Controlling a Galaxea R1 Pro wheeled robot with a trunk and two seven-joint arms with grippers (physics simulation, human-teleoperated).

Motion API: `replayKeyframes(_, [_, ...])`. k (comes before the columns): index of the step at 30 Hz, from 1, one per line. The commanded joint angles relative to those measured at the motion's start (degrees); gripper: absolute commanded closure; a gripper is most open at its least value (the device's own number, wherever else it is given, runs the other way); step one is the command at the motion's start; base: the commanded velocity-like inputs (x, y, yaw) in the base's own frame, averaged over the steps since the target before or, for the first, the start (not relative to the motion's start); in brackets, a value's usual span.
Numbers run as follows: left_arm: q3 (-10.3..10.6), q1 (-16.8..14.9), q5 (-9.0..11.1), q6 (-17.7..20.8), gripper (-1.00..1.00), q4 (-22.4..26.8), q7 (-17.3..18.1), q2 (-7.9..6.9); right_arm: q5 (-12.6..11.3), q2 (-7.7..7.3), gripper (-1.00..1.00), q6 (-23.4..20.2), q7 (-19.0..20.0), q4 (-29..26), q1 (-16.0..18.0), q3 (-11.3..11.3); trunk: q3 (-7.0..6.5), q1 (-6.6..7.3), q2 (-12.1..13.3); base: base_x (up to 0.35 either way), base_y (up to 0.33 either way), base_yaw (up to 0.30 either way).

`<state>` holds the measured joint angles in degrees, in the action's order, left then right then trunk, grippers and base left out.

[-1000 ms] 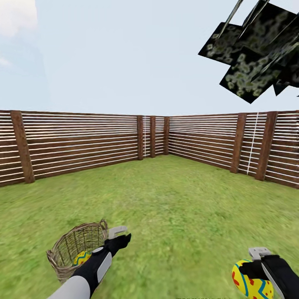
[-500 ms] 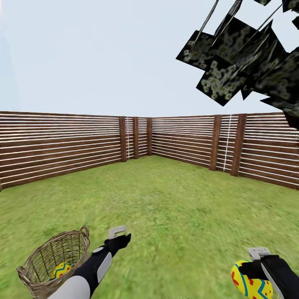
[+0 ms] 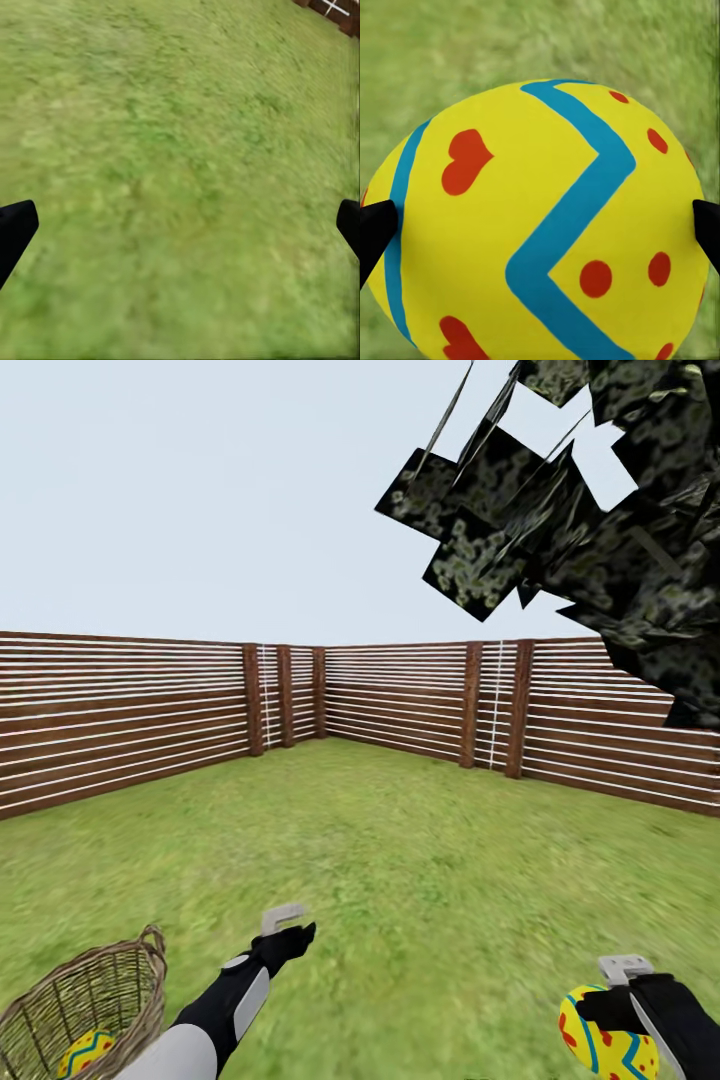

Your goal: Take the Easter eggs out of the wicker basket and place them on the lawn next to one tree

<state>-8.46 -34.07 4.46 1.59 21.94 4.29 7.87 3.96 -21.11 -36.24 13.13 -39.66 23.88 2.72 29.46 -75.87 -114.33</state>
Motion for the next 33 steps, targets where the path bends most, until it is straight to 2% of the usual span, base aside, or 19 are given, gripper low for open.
replayKeyframes(1, [-0.3, 0.0, 0.5, 0.2, -1.0, 0.0, 0.4, 0.04, 0.4, 0.02, 1.0, -0.2, 0.4, -0.1, 0.0, 0.2, 0.02, 0.01, 0.0, 0.0, 0.0, -0.277])
replayKeyframes(15, [-0.3, 0.0, 0.6, 0.2, -1.0, 0.0, 0.4, -0.05, 0.4, 0.01, 1.0, -0.1, 0.4, -0.1, 0.0, 0.2, -0.75, 0.01, 0.0, 0.0, 0.0, -0.272])
replayKeyframes(33, [-0.3, 0.0, 0.5, 0.2, -1.0, 0.0, 0.2, 0.04, 0.4, 0.36, 1.0, -0.1, 0.4, -0.1, 0.0, 0.2, 2.36, -3.95, -7.3, 0.0, 0.0, -0.029])
